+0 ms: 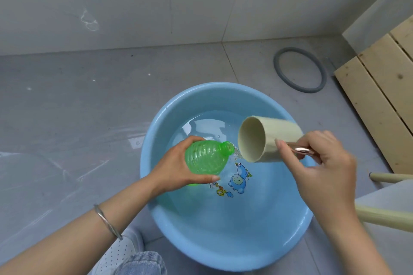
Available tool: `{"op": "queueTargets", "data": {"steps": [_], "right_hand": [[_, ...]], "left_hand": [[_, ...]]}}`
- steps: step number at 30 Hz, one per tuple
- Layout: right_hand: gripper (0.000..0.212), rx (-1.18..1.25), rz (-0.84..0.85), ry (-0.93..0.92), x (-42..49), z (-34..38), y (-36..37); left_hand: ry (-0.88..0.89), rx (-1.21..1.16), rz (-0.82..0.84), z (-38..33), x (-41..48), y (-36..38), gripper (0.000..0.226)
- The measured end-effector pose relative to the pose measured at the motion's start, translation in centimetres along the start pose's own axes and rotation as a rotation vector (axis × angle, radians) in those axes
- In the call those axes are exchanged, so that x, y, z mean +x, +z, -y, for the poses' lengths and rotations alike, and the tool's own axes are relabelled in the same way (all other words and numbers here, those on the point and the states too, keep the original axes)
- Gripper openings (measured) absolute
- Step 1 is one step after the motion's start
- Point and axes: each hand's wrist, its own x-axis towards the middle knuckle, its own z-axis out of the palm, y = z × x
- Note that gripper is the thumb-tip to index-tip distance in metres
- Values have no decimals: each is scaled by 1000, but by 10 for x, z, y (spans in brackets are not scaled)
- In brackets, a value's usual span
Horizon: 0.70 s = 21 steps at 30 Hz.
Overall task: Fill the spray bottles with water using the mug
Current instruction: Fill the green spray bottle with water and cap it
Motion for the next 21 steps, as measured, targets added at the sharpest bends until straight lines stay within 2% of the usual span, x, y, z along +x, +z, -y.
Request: {"op": "queueTargets", "data": {"steps": [2,4,10,21], "right_hand": [[38,101,57,234,-11,-26,13],[39,67,115,319,-24,-47,24],[46,-81,234,316,-48,-73,42],[45,-82,248,343,-56,-78,49]], "left_hand": [[4,7,0,1,0,0,83],[9,7,-5,1,0,0,82],[-6,-1,0,0,0,1,81],[-7,-1,4,-2,-1,1,82]]}}
